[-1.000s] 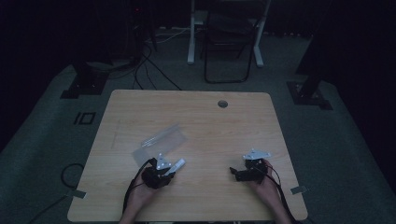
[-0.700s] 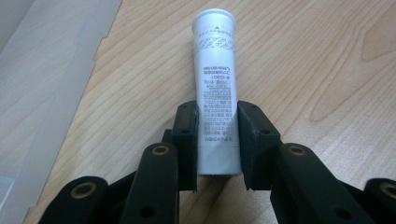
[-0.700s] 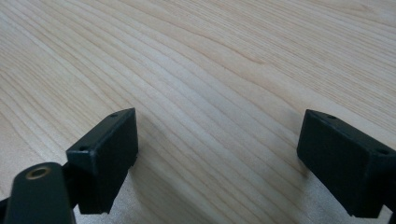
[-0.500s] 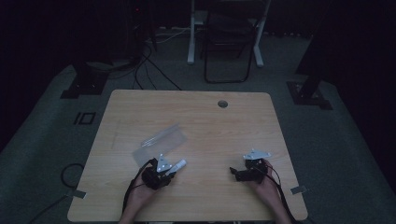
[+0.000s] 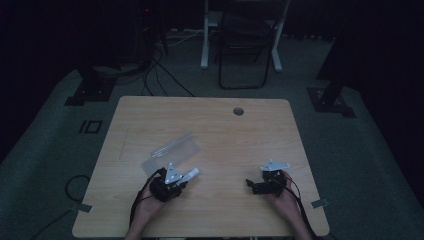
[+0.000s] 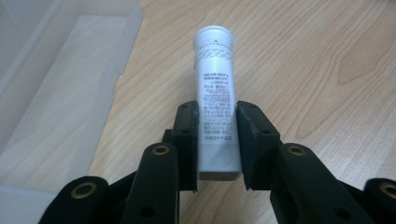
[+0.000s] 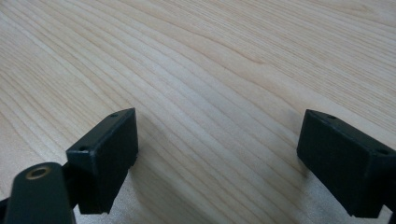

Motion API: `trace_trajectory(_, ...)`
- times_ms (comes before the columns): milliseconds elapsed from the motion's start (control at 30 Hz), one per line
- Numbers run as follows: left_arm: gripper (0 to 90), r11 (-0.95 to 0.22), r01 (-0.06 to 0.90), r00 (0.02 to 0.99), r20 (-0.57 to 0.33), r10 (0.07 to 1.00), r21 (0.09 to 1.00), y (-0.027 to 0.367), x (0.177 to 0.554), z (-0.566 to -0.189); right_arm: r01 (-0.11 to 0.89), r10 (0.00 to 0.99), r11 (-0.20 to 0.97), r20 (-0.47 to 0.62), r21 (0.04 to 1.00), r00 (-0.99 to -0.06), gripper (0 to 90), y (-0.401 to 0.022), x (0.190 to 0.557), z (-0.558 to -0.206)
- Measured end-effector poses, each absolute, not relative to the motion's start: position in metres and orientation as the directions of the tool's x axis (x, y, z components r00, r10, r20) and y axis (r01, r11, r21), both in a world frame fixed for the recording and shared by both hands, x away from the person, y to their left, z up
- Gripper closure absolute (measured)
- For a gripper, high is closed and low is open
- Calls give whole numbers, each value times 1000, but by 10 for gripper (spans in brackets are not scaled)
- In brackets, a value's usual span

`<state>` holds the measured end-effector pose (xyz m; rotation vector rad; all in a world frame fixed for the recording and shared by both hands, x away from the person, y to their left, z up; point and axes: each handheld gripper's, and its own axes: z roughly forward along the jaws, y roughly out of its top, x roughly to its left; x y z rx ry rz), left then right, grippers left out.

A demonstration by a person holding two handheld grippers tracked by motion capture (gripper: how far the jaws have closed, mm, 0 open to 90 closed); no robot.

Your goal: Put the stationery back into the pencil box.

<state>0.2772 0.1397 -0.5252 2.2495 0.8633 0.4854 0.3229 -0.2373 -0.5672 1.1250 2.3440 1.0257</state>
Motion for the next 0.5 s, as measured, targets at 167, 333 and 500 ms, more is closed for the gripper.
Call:
trace_trajectory(167,710,-553,431,711,109,695,713,140,277,-520,530,780,424,2,734,-626,125,-237,323,-567)
trace_trajectory(333,710,-547,421,712,109,693,723,141,277,-515,531,780,424,2,734,-626,125,-237,323,-567)
trace_trajectory(500,710,-548,414,714,114,691,727,140,276,-512,531,780,424,2,734,-626,125,-237,323,-567)
